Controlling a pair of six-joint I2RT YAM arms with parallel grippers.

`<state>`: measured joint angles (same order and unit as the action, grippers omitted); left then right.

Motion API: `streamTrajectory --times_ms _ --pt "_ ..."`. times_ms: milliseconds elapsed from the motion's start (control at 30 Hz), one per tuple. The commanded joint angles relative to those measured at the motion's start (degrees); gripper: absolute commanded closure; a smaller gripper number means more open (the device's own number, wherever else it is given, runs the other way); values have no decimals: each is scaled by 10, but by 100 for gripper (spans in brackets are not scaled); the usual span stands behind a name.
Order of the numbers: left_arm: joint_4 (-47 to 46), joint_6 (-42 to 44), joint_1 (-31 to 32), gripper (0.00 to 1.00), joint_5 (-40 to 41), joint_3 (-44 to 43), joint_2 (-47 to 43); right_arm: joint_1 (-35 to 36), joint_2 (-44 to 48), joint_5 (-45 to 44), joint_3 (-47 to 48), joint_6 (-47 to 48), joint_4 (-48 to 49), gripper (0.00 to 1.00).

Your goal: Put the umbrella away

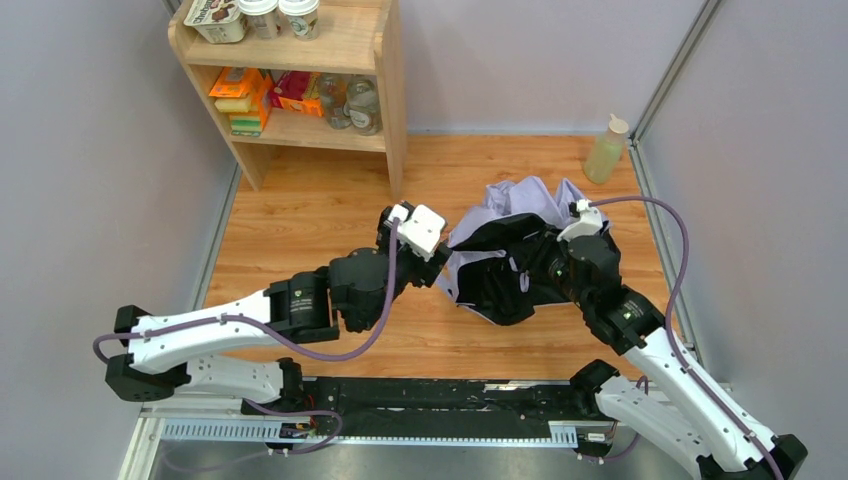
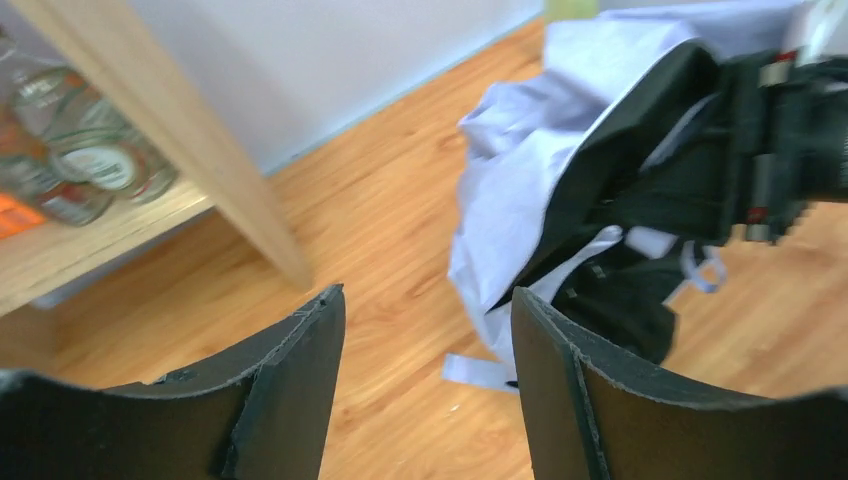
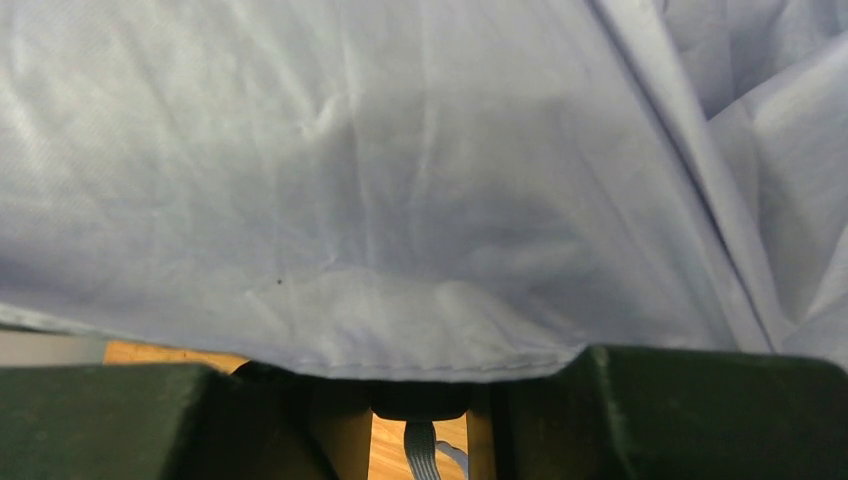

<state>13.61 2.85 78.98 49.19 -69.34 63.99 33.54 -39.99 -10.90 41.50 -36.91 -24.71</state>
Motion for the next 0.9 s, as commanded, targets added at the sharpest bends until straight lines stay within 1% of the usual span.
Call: streamTrajectory --times_ms 0,100,267,333,533,600,633,667,700,733,767,800,833,867 --pt "53 -66 -7 30 -155 -43 -11 -1 3 70 22 68 65 100" --pt "86 -46 -28 30 -210 -78 11 -1 -5 96 33 65 57 100" --pt "118 -63 -65 29 -296 -117 52 -1 -5 126 45 54 56 100" --pt "131 -65 -71 28 -312 -130 68 -1 -5 134 48 50 58 100" --pt "146 -52 -74 27 -303 -149 126 -1 -8 157 65 39 61 100" --pt "143 -40 -74 28 -276 -156 148 -1 -9 167 68 36 63 100" --pt "142 -30 -74 28 -238 -162 160 -1 -9 171 67 34 63 100" --pt "139 -29 -74 38 -214 -170 168 -1 -10 174 65 34 63 100" --pt "137 -7 -74 43 -145 -175 178 -1 -9 172 63 36 63 100" --pt "136 -3 -74 55 -113 -184 181 -1 -8 165 59 37 59 100" --pt "130 13 -74 62 -55 -186 184 -1 -8 152 55 39 53 100" --pt "121 18 -74 78 -29 -186 183 -1 -6 122 50 38 41 100" --pt "117 21 -74 85 20 -185 178 -1 -2 84 43 28 26 100" --pt "107 22 -74 95 51 -175 174 -1 10 59 31 18 25 100"
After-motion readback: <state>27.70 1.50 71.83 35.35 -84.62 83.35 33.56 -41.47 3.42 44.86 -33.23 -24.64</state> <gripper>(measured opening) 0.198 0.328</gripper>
